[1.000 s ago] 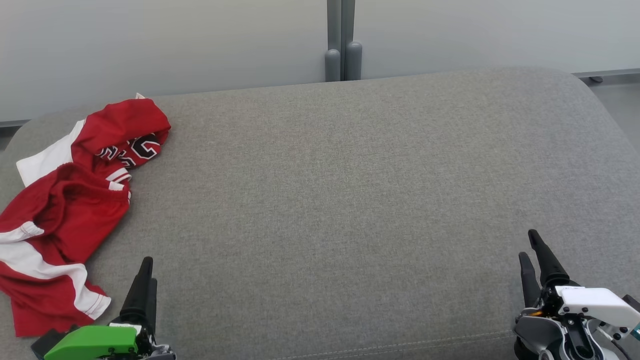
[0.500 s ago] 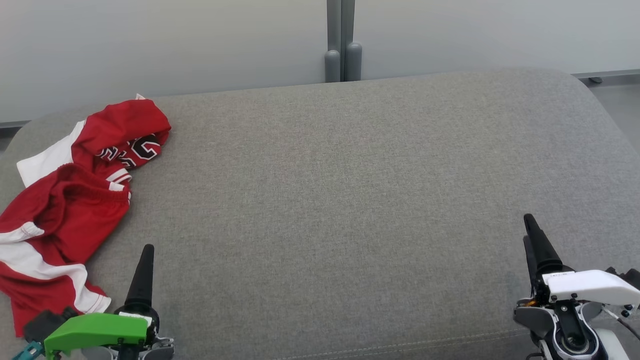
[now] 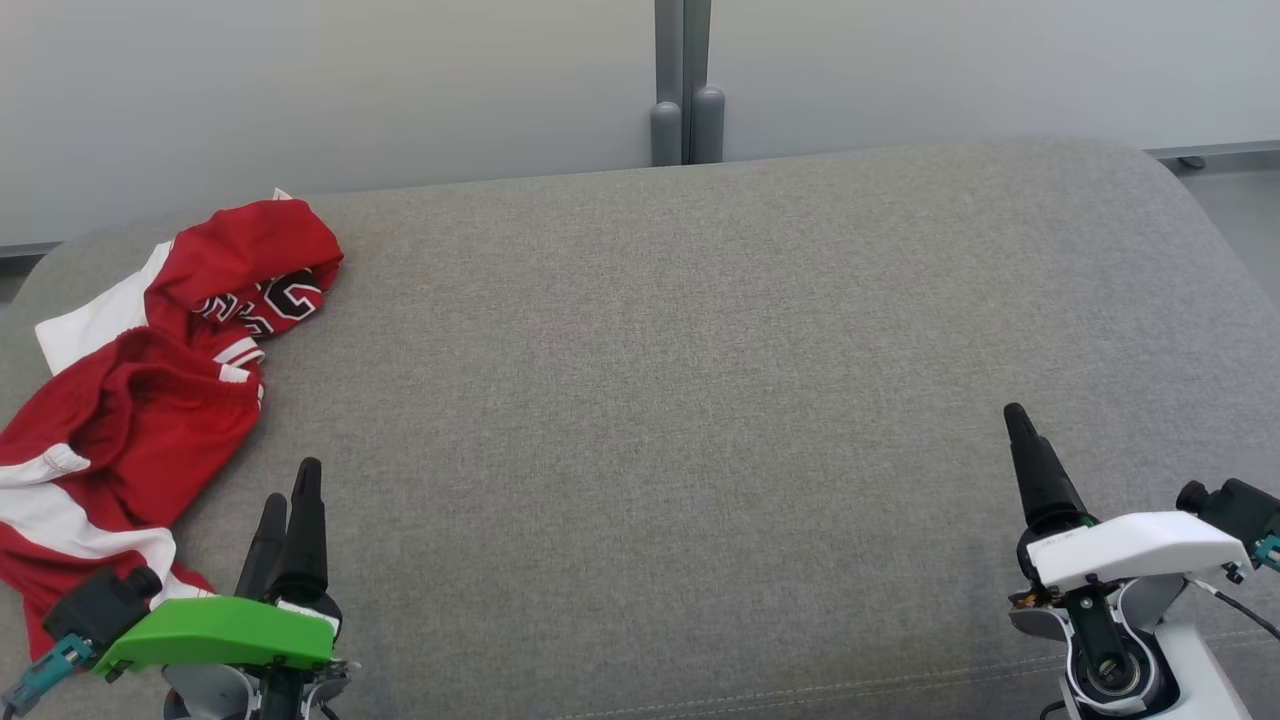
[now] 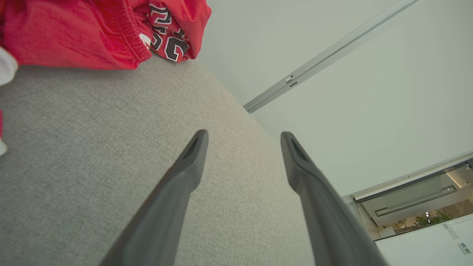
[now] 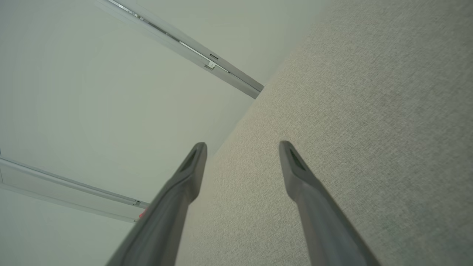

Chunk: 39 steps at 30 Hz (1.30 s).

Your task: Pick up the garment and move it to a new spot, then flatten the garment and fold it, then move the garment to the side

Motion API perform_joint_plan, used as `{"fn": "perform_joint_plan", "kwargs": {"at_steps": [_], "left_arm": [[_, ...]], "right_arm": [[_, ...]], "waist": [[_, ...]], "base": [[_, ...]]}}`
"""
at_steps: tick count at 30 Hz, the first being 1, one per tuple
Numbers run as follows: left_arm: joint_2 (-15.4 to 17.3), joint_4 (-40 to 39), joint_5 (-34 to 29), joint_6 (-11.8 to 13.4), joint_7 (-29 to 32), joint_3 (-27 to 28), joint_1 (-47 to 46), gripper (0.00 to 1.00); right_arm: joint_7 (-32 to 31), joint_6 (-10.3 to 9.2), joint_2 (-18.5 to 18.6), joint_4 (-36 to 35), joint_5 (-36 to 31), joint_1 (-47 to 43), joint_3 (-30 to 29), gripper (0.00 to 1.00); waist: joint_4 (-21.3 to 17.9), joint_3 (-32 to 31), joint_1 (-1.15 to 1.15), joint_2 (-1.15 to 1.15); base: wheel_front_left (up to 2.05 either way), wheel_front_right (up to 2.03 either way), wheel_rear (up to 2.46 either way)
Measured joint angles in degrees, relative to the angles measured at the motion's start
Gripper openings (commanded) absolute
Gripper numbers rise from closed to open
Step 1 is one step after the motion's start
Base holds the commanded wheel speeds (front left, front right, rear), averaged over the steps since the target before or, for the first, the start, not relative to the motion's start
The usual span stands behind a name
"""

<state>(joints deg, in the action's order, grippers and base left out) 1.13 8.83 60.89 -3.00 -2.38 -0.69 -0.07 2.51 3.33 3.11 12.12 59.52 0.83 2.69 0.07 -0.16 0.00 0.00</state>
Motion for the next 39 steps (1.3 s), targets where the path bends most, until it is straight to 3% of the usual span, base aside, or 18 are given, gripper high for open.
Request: {"fn": "perform_joint_plan", "kwargs": {"at_steps": [13, 39], "left_arm": [[0.7, -3.0, -15.9, 2.6, -2.7, -2.1, 0.5, 1.00], [0.9, -7.3, -39.9, 6.6, -8.1, -4.9, 4.7, 1.00]], "right_arm": [[2.5, -2.03, 0.5, -1.2, -12.9, 0.0, 4.6, 1.00], [8.0, -5.47, 1.3, -3.9, -36.5, -0.1, 11.1, 1.00]], "waist": [[0.1, -0.4, 0.00, 0.00], [-0.2, -1.0, 0.00, 0.00]], "base": [[0.00, 0.00, 0.00], [0.00, 0.00, 0.00]]}}
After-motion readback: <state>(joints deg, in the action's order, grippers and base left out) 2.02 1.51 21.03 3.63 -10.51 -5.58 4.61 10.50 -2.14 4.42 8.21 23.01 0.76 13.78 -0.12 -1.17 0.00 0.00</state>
